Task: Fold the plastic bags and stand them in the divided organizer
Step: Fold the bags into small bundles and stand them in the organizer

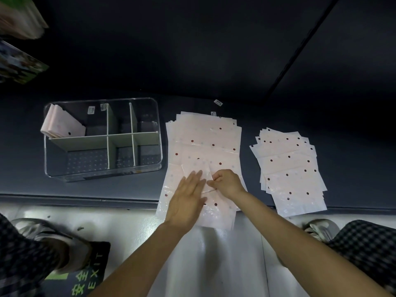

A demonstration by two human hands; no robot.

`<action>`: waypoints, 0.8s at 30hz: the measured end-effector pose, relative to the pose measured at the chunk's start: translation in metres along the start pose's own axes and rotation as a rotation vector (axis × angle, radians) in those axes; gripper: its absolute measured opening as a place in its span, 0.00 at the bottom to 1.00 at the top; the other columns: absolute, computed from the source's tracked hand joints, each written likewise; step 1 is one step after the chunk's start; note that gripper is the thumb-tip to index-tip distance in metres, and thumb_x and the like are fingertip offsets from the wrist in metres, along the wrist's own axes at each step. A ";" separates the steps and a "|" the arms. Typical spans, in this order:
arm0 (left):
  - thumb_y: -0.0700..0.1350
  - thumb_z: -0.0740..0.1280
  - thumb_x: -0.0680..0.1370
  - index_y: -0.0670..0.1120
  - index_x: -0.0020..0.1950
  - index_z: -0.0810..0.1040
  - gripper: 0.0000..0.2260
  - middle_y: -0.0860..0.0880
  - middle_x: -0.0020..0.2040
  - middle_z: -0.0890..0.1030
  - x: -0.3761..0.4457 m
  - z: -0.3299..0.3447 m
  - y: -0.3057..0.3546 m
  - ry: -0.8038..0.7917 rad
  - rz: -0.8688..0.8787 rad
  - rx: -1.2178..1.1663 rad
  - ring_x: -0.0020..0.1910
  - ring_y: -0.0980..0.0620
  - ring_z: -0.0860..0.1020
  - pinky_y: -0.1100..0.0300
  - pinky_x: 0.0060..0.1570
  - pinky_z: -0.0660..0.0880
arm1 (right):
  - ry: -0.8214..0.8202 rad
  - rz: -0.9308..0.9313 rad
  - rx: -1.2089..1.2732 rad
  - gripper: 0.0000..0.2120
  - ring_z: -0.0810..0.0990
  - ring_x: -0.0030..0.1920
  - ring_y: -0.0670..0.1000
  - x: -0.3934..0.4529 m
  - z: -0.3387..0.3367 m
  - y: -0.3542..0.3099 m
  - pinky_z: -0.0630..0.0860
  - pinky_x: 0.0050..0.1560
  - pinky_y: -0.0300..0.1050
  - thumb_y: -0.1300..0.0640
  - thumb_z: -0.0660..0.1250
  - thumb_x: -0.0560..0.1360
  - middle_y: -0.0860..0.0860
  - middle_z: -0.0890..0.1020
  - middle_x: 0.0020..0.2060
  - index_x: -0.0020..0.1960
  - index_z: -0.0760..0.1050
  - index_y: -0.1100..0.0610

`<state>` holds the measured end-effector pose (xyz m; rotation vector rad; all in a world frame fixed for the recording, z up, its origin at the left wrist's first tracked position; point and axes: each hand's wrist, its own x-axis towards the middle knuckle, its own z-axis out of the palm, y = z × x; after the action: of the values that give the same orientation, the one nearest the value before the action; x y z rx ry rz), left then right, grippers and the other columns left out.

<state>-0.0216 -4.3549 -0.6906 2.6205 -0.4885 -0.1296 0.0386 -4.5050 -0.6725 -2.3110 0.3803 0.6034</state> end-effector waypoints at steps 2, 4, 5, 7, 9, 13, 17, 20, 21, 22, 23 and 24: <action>0.56 0.47 0.82 0.45 0.77 0.41 0.28 0.48 0.76 0.37 -0.002 0.008 -0.010 -0.159 0.034 0.166 0.76 0.49 0.38 0.56 0.73 0.34 | -0.001 0.001 -0.003 0.09 0.79 0.48 0.54 0.000 0.000 0.000 0.74 0.53 0.47 0.54 0.72 0.72 0.54 0.83 0.47 0.45 0.78 0.60; 0.60 0.41 0.81 0.46 0.75 0.33 0.30 0.48 0.75 0.32 -0.005 0.012 -0.018 -0.213 0.003 0.247 0.75 0.49 0.34 0.55 0.73 0.33 | 0.004 -0.005 -0.004 0.08 0.78 0.47 0.51 0.000 0.000 -0.001 0.73 0.52 0.45 0.53 0.72 0.72 0.51 0.81 0.47 0.44 0.75 0.55; 0.61 0.40 0.80 0.46 0.74 0.31 0.31 0.47 0.74 0.31 -0.006 0.013 -0.020 -0.220 -0.004 0.262 0.75 0.49 0.34 0.54 0.73 0.33 | 0.011 -0.006 -0.006 0.08 0.77 0.47 0.50 0.000 0.000 -0.001 0.73 0.52 0.45 0.53 0.72 0.71 0.50 0.80 0.45 0.43 0.74 0.54; 0.62 0.38 0.79 0.47 0.73 0.30 0.31 0.47 0.73 0.30 -0.006 0.015 -0.019 -0.215 -0.008 0.275 0.75 0.49 0.34 0.54 0.73 0.33 | 0.033 0.002 -0.009 0.10 0.76 0.47 0.50 -0.001 0.000 -0.001 0.72 0.52 0.45 0.52 0.72 0.71 0.47 0.78 0.43 0.42 0.71 0.52; 0.63 0.39 0.79 0.47 0.74 0.32 0.31 0.48 0.73 0.31 -0.005 0.018 -0.019 -0.193 -0.025 0.279 0.76 0.49 0.36 0.54 0.73 0.33 | 0.057 0.027 0.023 0.10 0.75 0.48 0.50 -0.001 0.002 -0.003 0.72 0.56 0.47 0.52 0.72 0.71 0.46 0.76 0.44 0.44 0.70 0.52; 0.54 0.54 0.82 0.45 0.77 0.55 0.25 0.48 0.77 0.55 0.001 0.004 -0.022 -0.060 -0.006 0.128 0.76 0.51 0.56 0.55 0.74 0.45 | 0.058 0.089 0.224 0.12 0.74 0.50 0.50 -0.003 -0.004 -0.009 0.72 0.55 0.47 0.54 0.72 0.71 0.46 0.74 0.44 0.48 0.71 0.55; 0.42 0.62 0.80 0.50 0.67 0.75 0.15 0.50 0.66 0.76 0.012 -0.024 -0.022 0.066 -0.041 -0.033 0.64 0.47 0.74 0.55 0.67 0.67 | 0.045 0.043 0.254 0.12 0.74 0.50 0.50 -0.015 -0.020 -0.024 0.69 0.39 0.38 0.51 0.69 0.74 0.51 0.75 0.52 0.54 0.73 0.56; 0.46 0.58 0.82 0.52 0.63 0.77 0.13 0.51 0.60 0.80 0.022 -0.048 -0.026 0.062 -0.035 -0.085 0.59 0.47 0.75 0.55 0.58 0.71 | 0.187 -0.332 -0.122 0.19 0.69 0.61 0.50 -0.028 -0.037 -0.038 0.69 0.57 0.42 0.43 0.61 0.77 0.49 0.74 0.60 0.64 0.71 0.52; 0.47 0.58 0.82 0.51 0.59 0.78 0.11 0.50 0.54 0.82 0.025 -0.058 -0.026 0.081 -0.013 -0.080 0.55 0.46 0.77 0.55 0.50 0.73 | 0.181 -0.493 -0.278 0.22 0.66 0.64 0.49 -0.034 -0.042 -0.045 0.65 0.62 0.43 0.42 0.59 0.77 0.48 0.72 0.64 0.67 0.69 0.50; 0.49 0.58 0.82 0.49 0.55 0.79 0.11 0.48 0.48 0.82 0.028 -0.069 -0.025 0.095 0.009 -0.073 0.49 0.45 0.78 0.56 0.42 0.71 | 0.153 -0.625 -0.443 0.23 0.64 0.66 0.48 -0.037 -0.046 -0.052 0.61 0.64 0.43 0.41 0.58 0.78 0.47 0.71 0.65 0.70 0.67 0.50; 0.50 0.58 0.81 0.48 0.53 0.79 0.12 0.48 0.44 0.82 0.031 -0.081 -0.024 0.100 0.025 -0.072 0.45 0.45 0.78 0.56 0.37 0.69 | 0.126 -0.714 -0.603 0.22 0.65 0.66 0.48 -0.039 -0.048 -0.058 0.60 0.63 0.42 0.43 0.57 0.79 0.48 0.73 0.64 0.70 0.66 0.50; 0.52 0.58 0.81 0.48 0.52 0.79 0.12 0.48 0.42 0.82 0.032 -0.092 -0.024 0.110 0.033 -0.088 0.42 0.46 0.78 0.56 0.35 0.68 | 0.119 -0.761 -0.730 0.20 0.68 0.64 0.50 -0.039 -0.049 -0.064 0.62 0.60 0.41 0.46 0.57 0.80 0.49 0.76 0.61 0.70 0.67 0.50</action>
<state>0.0319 -4.3073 -0.6203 2.5164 -0.4769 0.0033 0.0480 -4.4906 -0.5841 -2.8895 -0.7787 0.2211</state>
